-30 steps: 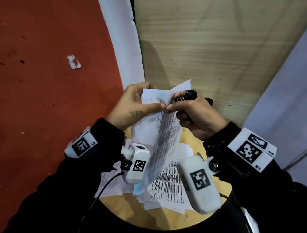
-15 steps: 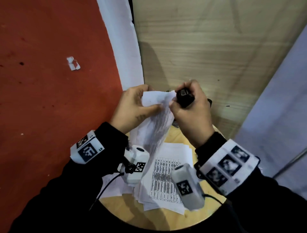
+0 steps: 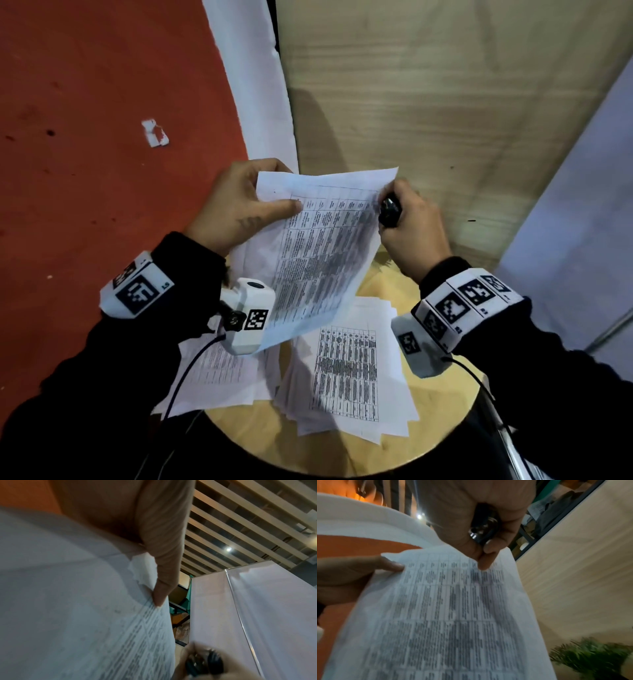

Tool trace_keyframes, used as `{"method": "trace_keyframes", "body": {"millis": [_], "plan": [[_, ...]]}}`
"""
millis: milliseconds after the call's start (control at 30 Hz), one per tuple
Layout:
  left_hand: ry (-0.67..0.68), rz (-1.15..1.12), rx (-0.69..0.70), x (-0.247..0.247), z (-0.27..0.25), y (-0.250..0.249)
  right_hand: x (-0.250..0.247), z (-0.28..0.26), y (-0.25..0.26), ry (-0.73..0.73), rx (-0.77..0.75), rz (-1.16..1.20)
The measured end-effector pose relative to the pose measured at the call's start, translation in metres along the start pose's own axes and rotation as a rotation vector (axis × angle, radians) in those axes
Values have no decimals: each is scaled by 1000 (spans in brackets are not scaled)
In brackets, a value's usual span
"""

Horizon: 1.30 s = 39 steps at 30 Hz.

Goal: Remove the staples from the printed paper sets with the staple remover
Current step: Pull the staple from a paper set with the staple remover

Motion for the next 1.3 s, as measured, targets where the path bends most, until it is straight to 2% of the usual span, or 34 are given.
{"method": "trace_keyframes", "body": {"millis": [67, 167, 267, 367, 433, 500, 567, 633, 700, 833, 933, 1200, 1300], "plan": [[2, 7, 5, -3, 1, 0, -7, 0, 14, -64, -145, 39], [48, 20, 27, -5, 1, -4, -10, 3, 34, 57, -302, 70], [57, 21, 63, -9, 0, -11, -11, 10, 43, 195, -304, 78], [-4, 77, 71, -20, 0, -10, -14, 9, 44, 176, -277, 47], [-59, 275, 117, -26, -1, -14, -15, 4, 45, 156, -288, 47], [-63, 630, 185, -24, -2, -25, -15, -1, 47, 140, -304, 50], [4, 914, 223, -12, 0, -40, -15, -5, 51, 131, -327, 76], [86, 970, 170, 2, 6, -46, -17, -8, 54, 121, -339, 122], [127, 930, 135, 7, 12, -45, -19, -8, 54, 115, -334, 157], [187, 545, 107, 7, 15, -38, -23, -7, 51, 137, -320, 221], [211, 391, 92, 9, 11, -36, -24, -7, 50, 150, -313, 249], [216, 312, 98, 16, 12, -38, -24, -12, 49, 195, -304, 354], [220, 308, 98, 14, 13, -40, -29, -12, 49, 172, -313, 280]]}}
Point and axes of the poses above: each hand's wrist, its own z-axis towards the middle knuckle, its own x-axis out of the palm, y = z × x, the point moved 4 cm from there along z, towards the middle knuckle, and after that the axes turned 11 degrees about x, right-handed, at the moved point
